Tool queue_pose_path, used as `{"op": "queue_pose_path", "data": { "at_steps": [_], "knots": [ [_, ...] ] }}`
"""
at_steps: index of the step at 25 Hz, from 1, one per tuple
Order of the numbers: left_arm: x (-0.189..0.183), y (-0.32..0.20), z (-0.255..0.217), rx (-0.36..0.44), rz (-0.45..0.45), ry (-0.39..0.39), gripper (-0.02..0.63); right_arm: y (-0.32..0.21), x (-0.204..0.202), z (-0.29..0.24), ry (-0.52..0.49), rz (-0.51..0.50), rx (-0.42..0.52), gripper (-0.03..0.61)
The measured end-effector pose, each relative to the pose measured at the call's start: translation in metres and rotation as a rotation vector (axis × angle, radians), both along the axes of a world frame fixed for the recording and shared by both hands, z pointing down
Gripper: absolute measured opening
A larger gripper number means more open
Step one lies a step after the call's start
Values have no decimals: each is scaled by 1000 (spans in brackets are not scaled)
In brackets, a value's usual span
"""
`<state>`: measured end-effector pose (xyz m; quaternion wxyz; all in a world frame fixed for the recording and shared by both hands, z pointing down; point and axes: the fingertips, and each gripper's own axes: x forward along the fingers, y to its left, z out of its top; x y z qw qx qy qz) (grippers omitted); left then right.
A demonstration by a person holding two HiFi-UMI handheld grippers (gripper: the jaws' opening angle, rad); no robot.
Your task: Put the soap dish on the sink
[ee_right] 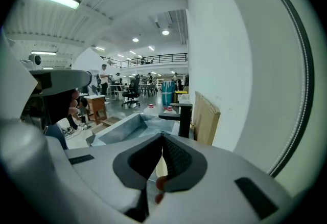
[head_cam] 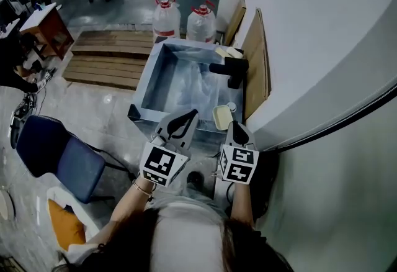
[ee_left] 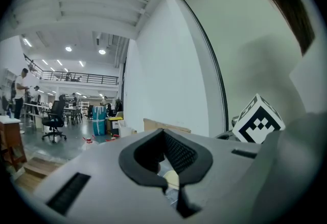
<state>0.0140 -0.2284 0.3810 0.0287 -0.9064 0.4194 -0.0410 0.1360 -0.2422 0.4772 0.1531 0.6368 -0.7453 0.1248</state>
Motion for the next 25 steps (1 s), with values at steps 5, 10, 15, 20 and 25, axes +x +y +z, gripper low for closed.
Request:
{"op": "queue_pose_path", "data": {
  "at_steps": [5,10,15,20,25],
  "knots": [
    [-10,21,-7,16,13,9,3,21,-9,-24,1,2,51,26],
    [-21,41,-11,24,17,15,3,43,-22,-44,6,-9,101,26],
    [-29,58,-14,34,23,18,3,63,-31,-59,11,-13,141,26],
    [-38,75,-21,47,29,26,3,83,-41,-75,22,-15,177,26],
    [-44,90,-24,57,35,26,3,101,-50,-86,26,-18,203,26]
  ]
}}
